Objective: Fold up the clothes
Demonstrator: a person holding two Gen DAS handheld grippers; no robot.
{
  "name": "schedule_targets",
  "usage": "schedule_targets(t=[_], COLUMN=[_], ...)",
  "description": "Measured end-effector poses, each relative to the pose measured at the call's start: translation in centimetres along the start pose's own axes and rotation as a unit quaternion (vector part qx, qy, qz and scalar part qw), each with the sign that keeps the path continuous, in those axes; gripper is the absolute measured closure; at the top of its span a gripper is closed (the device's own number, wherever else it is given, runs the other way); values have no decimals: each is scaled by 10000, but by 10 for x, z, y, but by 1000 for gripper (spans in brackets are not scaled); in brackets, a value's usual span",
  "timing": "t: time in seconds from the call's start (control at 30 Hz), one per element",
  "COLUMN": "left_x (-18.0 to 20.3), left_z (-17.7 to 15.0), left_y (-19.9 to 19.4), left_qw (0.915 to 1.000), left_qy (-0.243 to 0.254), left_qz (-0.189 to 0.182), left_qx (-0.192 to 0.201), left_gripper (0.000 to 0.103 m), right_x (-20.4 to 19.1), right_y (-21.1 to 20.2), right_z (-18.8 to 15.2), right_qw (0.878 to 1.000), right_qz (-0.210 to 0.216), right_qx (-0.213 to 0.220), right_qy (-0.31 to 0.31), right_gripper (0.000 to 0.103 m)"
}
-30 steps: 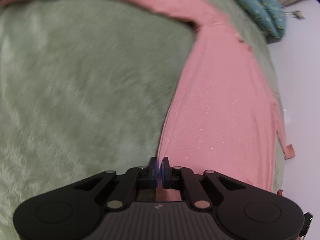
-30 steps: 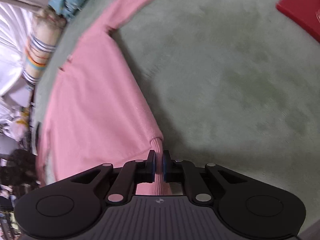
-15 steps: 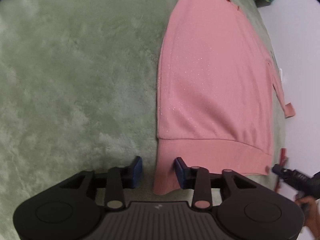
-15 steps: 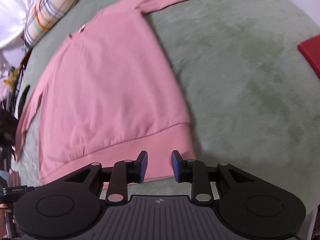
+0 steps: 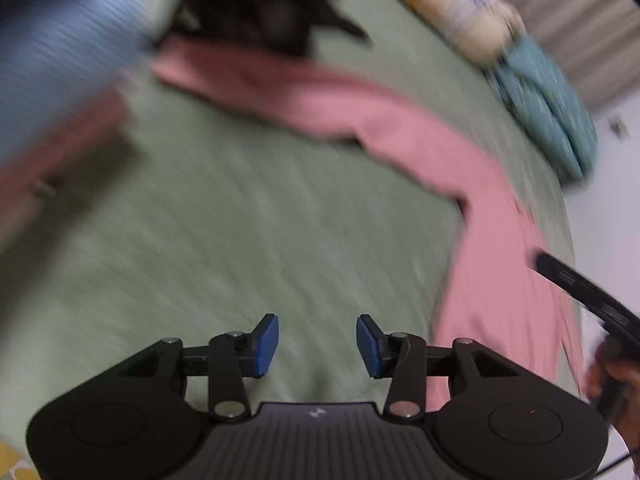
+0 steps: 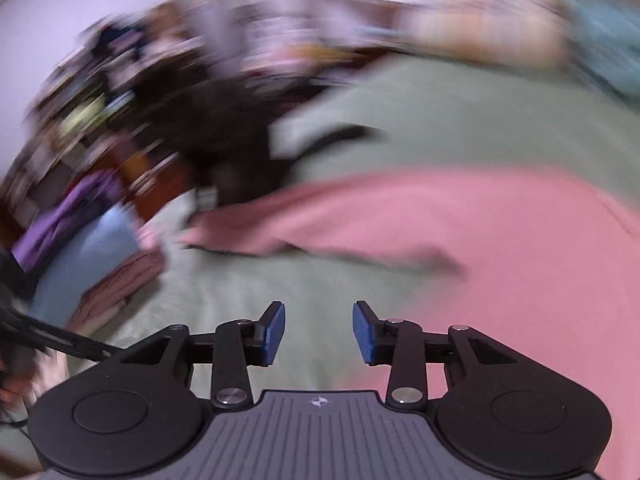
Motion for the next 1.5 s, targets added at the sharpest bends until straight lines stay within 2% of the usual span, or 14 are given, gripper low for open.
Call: schedule_targets(t=[0.17, 0.37, 0.43, 0.47, 0.5, 0.67, 0.8, 0.9, 1.0, 1.1, 1.2, 1.3, 1.37, 1.5], left_x=[-25, -58, -65, -68, -68, -60, -24, 7, 44, 69, 95, 117, 126, 131], left_z=[21, 18, 15, 14, 13, 13, 20, 29, 35, 34, 31, 25, 22, 27], left_y=[-63, -95, -100, -103, -104, -92, -64, -45, -18, 2, 26, 40, 44, 46], left_qw=[9979, 9954, 9952, 9951, 9951, 9956, 9980, 9989, 9986, 9978, 9959, 9932, 9920, 9919], left_qy=[193, -221, -239, -247, -253, -455, -275, 36, 354, 472, 727, 949, 1025, 989], left_qz=[213, 477, 594, 641, 650, 428, 79, -106, -295, -455, -494, -513, -486, -420], left_qx=[584, 804, 746, 715, 706, 699, 572, 451, 249, 31, -223, -445, -547, -674], left_gripper=[61, 61, 61, 61, 61, 62, 62, 62, 62, 62, 62, 62, 62, 61], right_x=[-139, -222, -230, -231, -230, -178, -75, 5, 119, 237, 296, 327, 341, 357], right_y=[145, 231, 250, 256, 257, 206, 114, 63, -6, -66, -79, -79, -74, -83], right_z=[38, 44, 39, 40, 44, 86, 110, 114, 95, 37, -22, -82, -127, -177], right_qw=[9653, 9199, 9015, 8990, 9035, 9726, 9974, 9940, 9699, 9252, 8912, 8672, 8313, 7785], right_qz=[616, 321, 63, -40, -70, -86, -221, -511, -1094, -1986, -2294, -2243, -1673, -1377], right_qx=[69, -117, -183, -117, -139, 9, 468, 772, 1055, 1143, 951, 746, 793, 860], right_qy=[-2538, -3908, -4324, -4377, -4283, -2321, -494, 585, 1903, 3025, 3795, 4382, 5240, 6063], right_gripper=[64, 60, 66, 83, 97, 97, 97, 97, 97, 97, 97, 96, 90, 66])
Point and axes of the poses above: each gripper's, at about its wrist camera, not at the fingertips, and y roughly the way its jaws point, x to its right, z to its top, the point moved 9 cm from there along y, roughly the way its jaws point, and after that the axes turned 10 degrees about -z, right-handed, at the moved point
